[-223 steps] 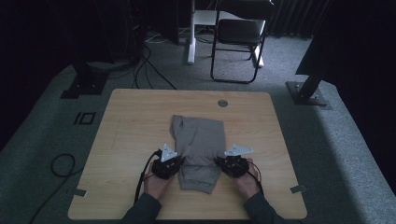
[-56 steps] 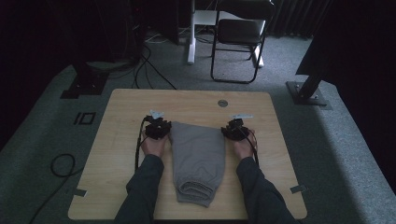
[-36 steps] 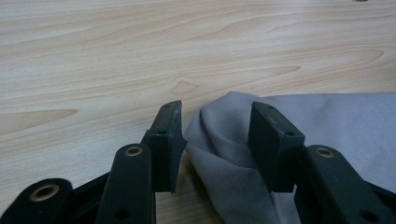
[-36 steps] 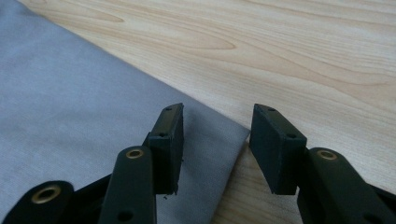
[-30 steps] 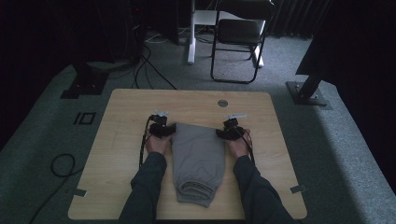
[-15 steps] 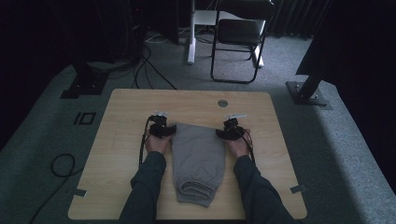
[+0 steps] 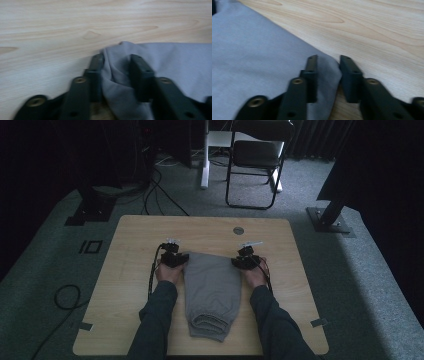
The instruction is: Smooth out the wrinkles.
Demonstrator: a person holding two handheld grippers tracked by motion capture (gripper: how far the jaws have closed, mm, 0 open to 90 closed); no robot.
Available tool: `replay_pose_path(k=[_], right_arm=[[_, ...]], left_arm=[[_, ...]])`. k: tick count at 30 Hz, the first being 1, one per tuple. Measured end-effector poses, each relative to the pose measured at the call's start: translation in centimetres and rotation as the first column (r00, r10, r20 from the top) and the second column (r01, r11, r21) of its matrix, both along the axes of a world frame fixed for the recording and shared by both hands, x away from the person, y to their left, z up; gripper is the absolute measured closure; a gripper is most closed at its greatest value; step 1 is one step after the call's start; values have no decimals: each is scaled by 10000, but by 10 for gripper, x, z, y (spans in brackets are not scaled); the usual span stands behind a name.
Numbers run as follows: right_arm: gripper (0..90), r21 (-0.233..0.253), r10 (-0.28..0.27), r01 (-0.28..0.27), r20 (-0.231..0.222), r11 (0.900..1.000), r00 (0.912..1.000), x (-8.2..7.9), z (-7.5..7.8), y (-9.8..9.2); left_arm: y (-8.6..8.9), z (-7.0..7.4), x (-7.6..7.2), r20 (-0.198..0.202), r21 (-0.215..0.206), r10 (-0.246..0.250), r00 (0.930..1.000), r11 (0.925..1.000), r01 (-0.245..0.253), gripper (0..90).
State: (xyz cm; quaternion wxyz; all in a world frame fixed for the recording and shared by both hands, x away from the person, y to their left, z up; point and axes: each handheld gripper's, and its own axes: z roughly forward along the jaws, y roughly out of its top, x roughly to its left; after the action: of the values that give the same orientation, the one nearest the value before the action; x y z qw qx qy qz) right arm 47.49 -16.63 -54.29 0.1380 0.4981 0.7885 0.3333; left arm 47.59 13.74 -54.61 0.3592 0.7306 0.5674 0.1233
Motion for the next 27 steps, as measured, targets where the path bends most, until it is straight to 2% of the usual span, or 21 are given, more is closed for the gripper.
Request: replay_pose_path(k=[3, 6, 7, 8, 12, 16, 18, 20, 22, 23, 24, 25, 26, 27], right_arm=[[828, 210, 47, -41, -292, 9998, 9996, 2, 1, 2], [847, 42, 77, -76, -156, 10000, 9998, 2, 2, 3], [851, -45, 64, -64, -118, 10000, 9999, 2, 2, 4], [854, -60, 109, -108, 154, 9999, 9998, 2, 5, 4], [856, 487, 53, -80, 557, 9988, 9984, 1, 17, -2], [856, 645, 336, -409, 1114, 9971, 9932, -8, 37, -6], [855, 724, 541, -649, 1413, 9953, 9885, -16, 47, -9], [856, 768, 725, -861, 1658, 9933, 9835, -27, 55, -13], [856, 772, 988, -1148, 1853, 9904, 9777, -41, 60, -16], [855, 733, 1149, -1311, 1924, 9887, 9746, -49, 62, -18], [856, 785, 1271, -1455, 2029, 9862, 9709, -58, 62, -20], [856, 785, 1271, -1455, 2029, 9862, 9709, -58, 62, -20], [855, 940, 1454, -1670, 2030, 9815, 9683, -70, 62, -22], [855, 868, 1798, -2008, 2050, 9758, 9621, -92, 57, -24]], left_arm=[[1, 0, 1, -253, -262, 11, 9997, 9997, -18, 815], [3, 2, -1, -194, -365, 88, 9998, 9993, -95, 847], [4, 6, -3, 50, -459, 88, 9999, 9989, -86, 847], [5, 9, -4, 186, -555, 95, 9998, 9984, -85, 853], [9, 27, -10, 777, -833, 14, 9970, 9965, 51, 855], [13, 46, -22, 1423, -1023, -181, 9897, 9942, 329, 855], [14, 56, -35, 1812, -1245, -297, 9830, 9908, 529, 855], [14, 63, -50, 2144, -1233, -493, 9755, 9894, 771, 855], [16, 67, -70, 2457, -1539, -624, 9673, 9828, 1025, 855], [17, 68, -79, 2588, -1491, -740, 9631, 9820, 1155, 855], [17, 68, -79, 2588, -1491, -740, 9631, 9820, 1155, 855], [18, 68, -92, 2706, -1384, -839, 9590, 9825, 1250, 855], [20, 66, -105, 2664, -1434, -954, 9591, 9801, 1373, 855], [21, 62, -116, 2644, -1242, -1082, 9583, 9816, 1451, 855]])
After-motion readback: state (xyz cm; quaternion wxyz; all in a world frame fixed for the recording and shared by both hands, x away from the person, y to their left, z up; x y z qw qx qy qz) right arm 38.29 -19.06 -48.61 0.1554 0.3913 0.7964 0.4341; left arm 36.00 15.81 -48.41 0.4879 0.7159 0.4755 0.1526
